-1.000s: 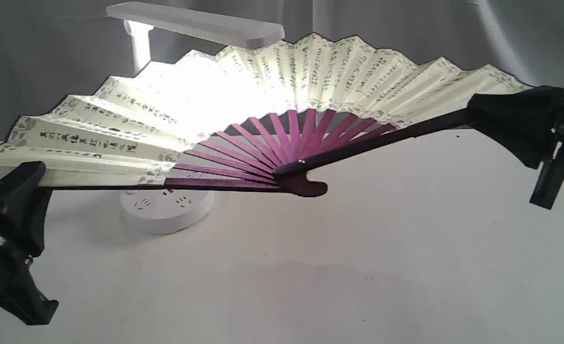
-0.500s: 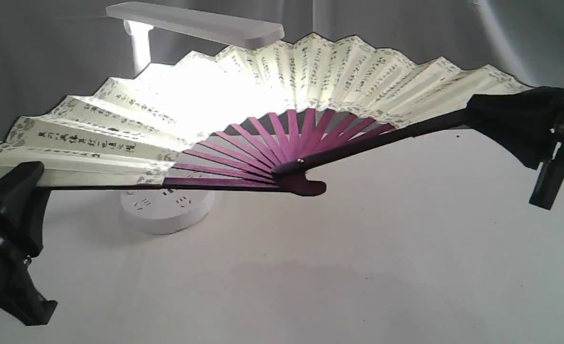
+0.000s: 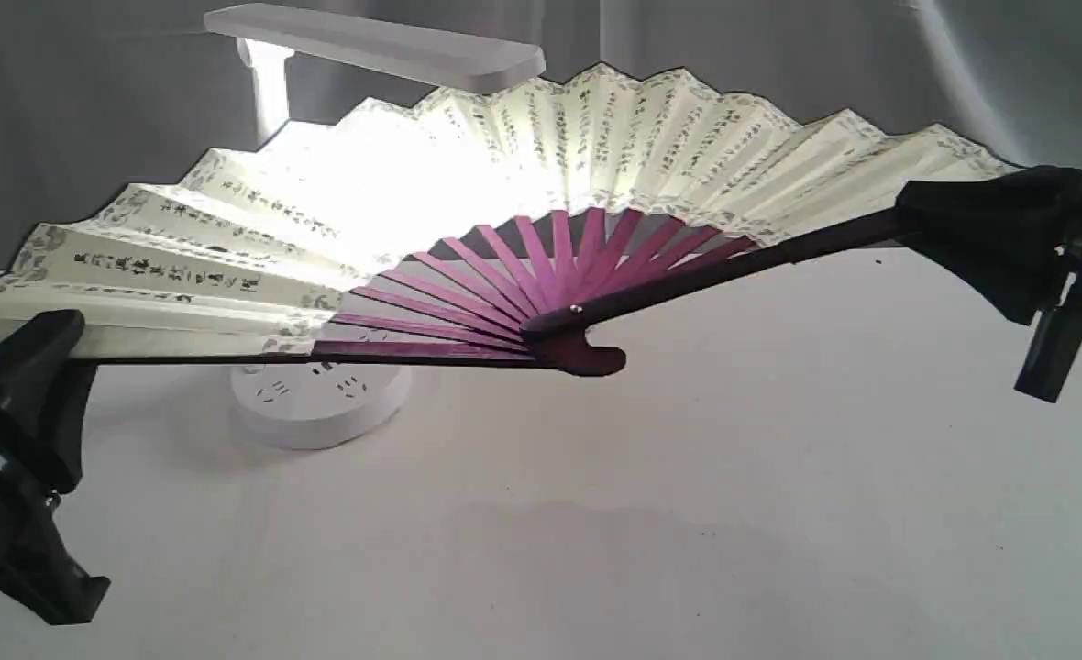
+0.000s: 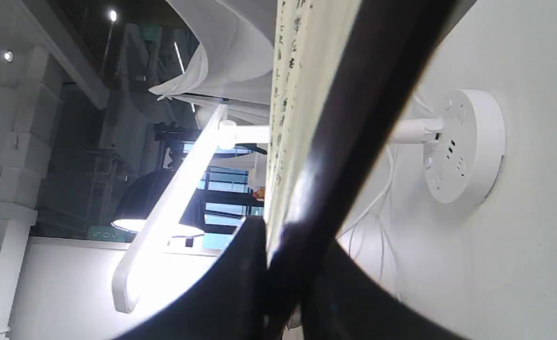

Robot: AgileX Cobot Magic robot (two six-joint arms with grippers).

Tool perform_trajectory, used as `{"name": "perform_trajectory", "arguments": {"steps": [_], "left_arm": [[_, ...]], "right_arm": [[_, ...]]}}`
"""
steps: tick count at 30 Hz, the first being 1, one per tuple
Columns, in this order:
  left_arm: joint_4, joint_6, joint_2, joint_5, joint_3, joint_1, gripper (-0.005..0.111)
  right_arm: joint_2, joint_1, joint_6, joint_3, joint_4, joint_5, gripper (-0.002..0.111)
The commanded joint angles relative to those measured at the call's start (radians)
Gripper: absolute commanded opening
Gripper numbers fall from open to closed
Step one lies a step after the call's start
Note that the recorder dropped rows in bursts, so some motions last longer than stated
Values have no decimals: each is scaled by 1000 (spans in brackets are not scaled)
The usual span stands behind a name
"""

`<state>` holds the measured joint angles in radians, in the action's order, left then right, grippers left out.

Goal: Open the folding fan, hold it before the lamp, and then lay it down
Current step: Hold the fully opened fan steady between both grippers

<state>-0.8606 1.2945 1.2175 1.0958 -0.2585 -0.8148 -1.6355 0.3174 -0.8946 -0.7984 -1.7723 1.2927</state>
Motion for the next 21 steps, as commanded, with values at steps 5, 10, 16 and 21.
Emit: {"name": "perform_trajectory", "arguments": {"steps": [5,10,16,21], "left_arm": [[-101,58,-25,125,-1,8,0],[-101,58,-25,125,-1,8,0],[-101,58,-25,125,-1,8,0],[-101,58,-25,125,-1,8,0]], "right_arm": [[4,9,-58,-7,28,-83,0],[4,9,-58,-7,28,-80,0],[4,9,-61,-7,28,-78,0],[4,9,-61,-7,28,-76,0]]}}
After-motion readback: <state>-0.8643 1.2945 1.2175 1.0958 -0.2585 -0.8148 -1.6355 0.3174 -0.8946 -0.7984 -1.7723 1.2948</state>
